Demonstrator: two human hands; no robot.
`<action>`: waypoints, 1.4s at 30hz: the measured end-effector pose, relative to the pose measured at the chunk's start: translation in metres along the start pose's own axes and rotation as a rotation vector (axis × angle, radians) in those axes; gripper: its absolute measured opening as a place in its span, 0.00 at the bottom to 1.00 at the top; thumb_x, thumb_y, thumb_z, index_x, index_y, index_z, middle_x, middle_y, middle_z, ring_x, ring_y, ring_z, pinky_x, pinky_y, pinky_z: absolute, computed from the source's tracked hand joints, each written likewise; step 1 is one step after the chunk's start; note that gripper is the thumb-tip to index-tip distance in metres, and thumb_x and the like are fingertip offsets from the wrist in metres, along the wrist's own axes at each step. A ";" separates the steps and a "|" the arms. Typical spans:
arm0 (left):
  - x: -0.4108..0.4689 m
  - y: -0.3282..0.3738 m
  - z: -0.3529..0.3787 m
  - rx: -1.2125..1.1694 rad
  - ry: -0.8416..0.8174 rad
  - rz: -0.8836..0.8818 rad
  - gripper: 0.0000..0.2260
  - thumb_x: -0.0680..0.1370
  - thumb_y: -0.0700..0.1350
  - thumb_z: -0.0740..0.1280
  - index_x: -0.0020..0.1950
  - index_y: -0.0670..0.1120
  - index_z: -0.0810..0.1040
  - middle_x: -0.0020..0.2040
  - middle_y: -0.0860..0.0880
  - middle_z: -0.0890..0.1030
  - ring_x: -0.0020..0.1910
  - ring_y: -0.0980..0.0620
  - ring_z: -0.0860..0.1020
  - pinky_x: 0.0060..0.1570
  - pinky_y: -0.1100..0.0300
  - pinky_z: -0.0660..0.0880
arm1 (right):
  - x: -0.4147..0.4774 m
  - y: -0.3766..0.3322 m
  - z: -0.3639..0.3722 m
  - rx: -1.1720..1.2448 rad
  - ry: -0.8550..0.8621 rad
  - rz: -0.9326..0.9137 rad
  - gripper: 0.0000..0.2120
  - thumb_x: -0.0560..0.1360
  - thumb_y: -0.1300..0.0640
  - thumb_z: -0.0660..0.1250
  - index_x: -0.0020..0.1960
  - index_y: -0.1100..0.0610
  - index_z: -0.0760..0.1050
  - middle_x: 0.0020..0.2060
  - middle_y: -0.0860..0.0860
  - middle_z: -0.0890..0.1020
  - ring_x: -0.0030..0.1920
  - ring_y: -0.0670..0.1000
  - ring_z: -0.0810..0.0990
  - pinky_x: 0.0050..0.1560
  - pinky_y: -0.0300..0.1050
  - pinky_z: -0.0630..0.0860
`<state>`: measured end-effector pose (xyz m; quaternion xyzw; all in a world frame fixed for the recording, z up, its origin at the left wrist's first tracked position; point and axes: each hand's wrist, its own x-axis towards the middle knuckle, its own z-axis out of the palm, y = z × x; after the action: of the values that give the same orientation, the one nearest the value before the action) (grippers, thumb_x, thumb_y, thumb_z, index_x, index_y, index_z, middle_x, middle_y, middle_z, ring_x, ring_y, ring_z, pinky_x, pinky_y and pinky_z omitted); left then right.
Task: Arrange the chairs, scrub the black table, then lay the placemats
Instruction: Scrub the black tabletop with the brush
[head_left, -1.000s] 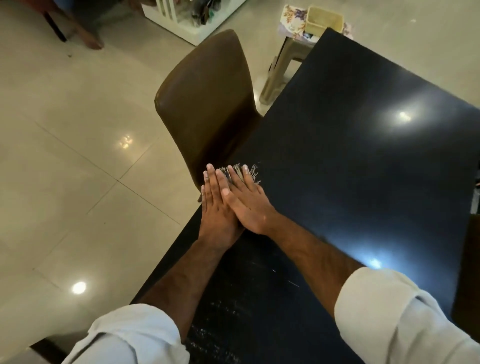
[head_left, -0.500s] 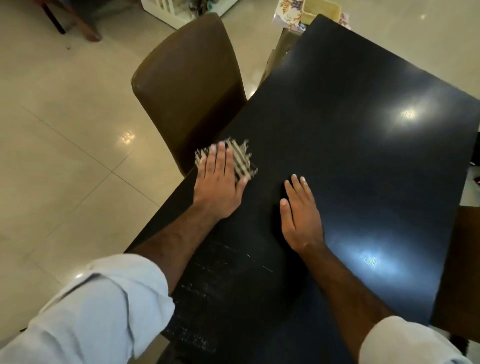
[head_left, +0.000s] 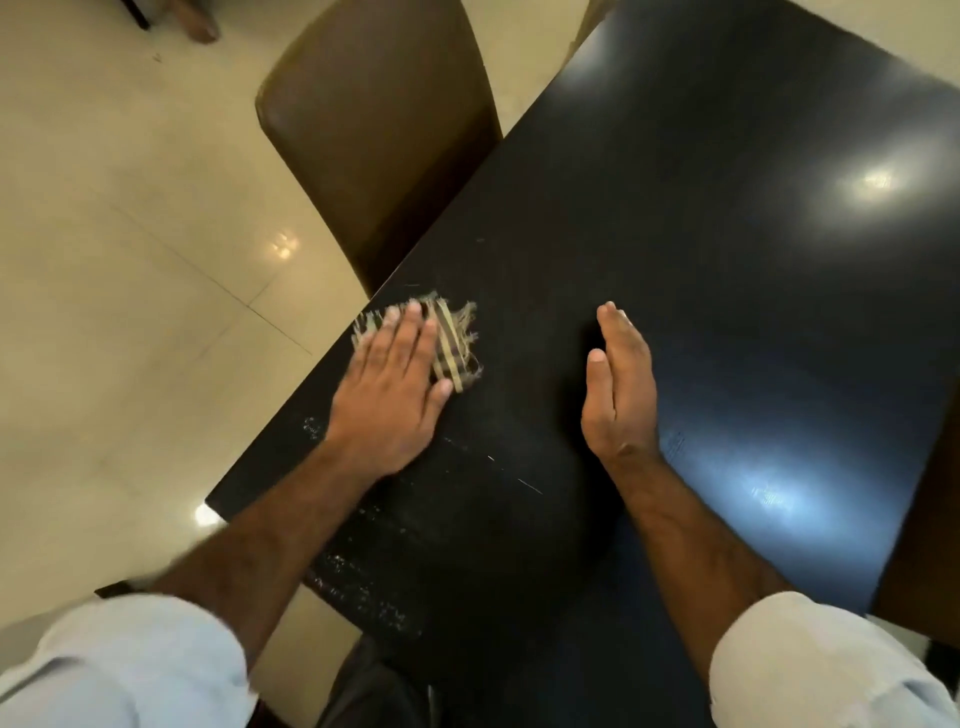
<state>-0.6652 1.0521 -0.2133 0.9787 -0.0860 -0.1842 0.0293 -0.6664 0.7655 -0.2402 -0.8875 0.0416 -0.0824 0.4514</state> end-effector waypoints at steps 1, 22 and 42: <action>0.015 -0.004 -0.004 -0.002 0.032 -0.031 0.36 0.88 0.65 0.44 0.89 0.47 0.35 0.89 0.45 0.33 0.88 0.44 0.33 0.88 0.42 0.41 | 0.001 0.000 0.001 -0.009 -0.004 0.002 0.26 0.89 0.54 0.57 0.85 0.59 0.67 0.84 0.52 0.69 0.86 0.48 0.63 0.86 0.59 0.63; 0.144 0.040 -0.050 -0.100 0.095 -0.042 0.37 0.89 0.64 0.49 0.91 0.46 0.42 0.90 0.44 0.39 0.89 0.42 0.39 0.86 0.43 0.38 | 0.002 0.000 0.003 -0.032 0.000 -0.001 0.28 0.86 0.52 0.58 0.84 0.60 0.68 0.83 0.52 0.70 0.85 0.49 0.64 0.84 0.60 0.65; -0.005 0.052 0.009 -0.074 0.096 -0.052 0.36 0.88 0.63 0.46 0.90 0.46 0.41 0.90 0.42 0.38 0.89 0.41 0.38 0.88 0.39 0.43 | -0.059 -0.003 -0.028 -0.680 -0.295 -0.156 0.30 0.88 0.44 0.48 0.85 0.54 0.68 0.86 0.53 0.66 0.88 0.58 0.56 0.87 0.58 0.59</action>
<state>-0.6810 1.0015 -0.2149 0.9865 -0.0523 -0.1408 0.0649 -0.7292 0.7538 -0.2281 -0.9895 -0.0667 0.0308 0.1244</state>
